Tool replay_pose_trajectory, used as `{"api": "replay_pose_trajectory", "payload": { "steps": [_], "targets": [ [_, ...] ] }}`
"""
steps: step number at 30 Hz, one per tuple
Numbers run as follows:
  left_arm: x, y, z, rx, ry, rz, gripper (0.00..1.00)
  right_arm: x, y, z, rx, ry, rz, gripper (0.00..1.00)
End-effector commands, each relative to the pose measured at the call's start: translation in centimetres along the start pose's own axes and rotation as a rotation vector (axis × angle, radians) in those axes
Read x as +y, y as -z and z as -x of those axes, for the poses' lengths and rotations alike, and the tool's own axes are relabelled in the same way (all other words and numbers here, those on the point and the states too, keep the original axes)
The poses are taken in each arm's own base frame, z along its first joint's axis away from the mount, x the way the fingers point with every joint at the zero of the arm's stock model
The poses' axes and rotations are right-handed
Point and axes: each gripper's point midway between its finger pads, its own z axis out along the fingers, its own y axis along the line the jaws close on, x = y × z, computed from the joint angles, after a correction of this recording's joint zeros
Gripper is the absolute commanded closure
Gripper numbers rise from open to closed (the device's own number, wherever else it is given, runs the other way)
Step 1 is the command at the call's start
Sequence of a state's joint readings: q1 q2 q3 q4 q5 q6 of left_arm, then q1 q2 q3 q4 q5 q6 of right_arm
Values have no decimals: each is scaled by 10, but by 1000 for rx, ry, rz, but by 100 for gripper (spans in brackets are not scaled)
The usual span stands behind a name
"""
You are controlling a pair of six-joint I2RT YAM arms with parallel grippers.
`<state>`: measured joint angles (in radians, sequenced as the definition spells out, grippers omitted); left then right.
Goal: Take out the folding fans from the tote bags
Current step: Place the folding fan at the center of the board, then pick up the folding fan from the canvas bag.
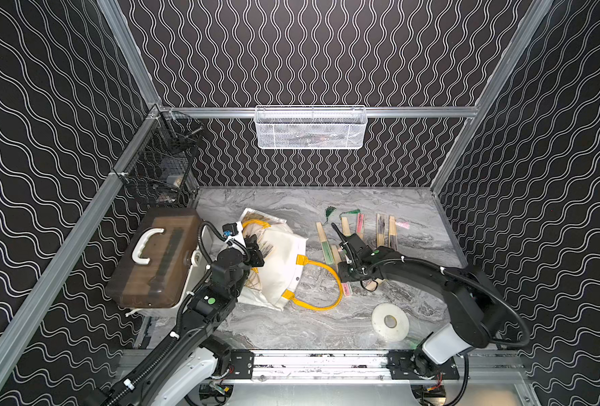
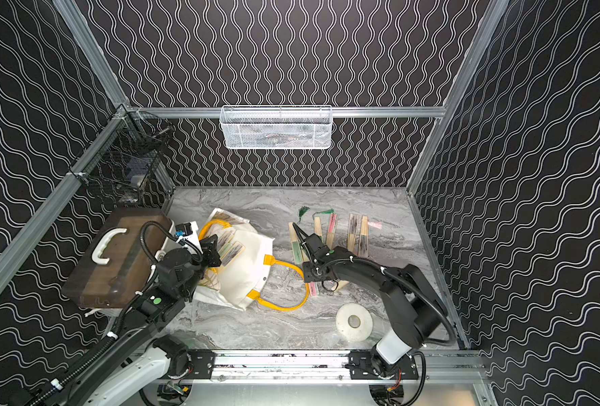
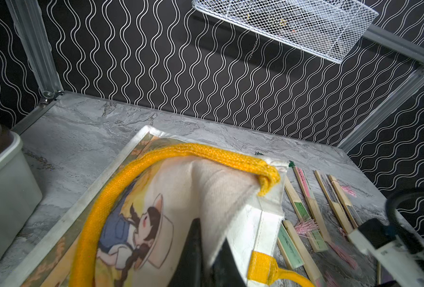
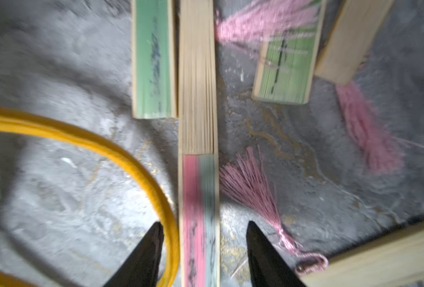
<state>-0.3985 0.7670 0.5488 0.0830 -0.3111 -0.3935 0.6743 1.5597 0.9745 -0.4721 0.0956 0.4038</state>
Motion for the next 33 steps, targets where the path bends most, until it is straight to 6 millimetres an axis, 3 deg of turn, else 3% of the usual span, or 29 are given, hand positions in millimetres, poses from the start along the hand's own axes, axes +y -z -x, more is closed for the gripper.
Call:
{"api": "replay_pose_trajectory", "payload": {
  "steps": [1, 5, 10, 16, 22, 33],
  "targets": [
    [-2, 2, 11, -38, 16, -2, 100, 1, 35, 21, -80, -22, 2, 42],
    [-3, 1, 8, -29, 22, -11, 100, 14, 74, 47, -193, -13, 82, 41],
    [-5, 0, 7, -26, 27, -19, 100, 44, 84, 61, -252, -19, 254, 44],
    [-6, -4, 6, -15, 34, -21, 100, 104, 70, 65, -296, 31, 461, 49],
    [-11, -9, 3, -10, 56, -43, 100, 181, 55, 51, -343, 174, 593, 51],
    [-14, -8, 4, -32, 73, -68, 100, 233, -11, 57, -293, -73, 826, 49]
  ]
}}
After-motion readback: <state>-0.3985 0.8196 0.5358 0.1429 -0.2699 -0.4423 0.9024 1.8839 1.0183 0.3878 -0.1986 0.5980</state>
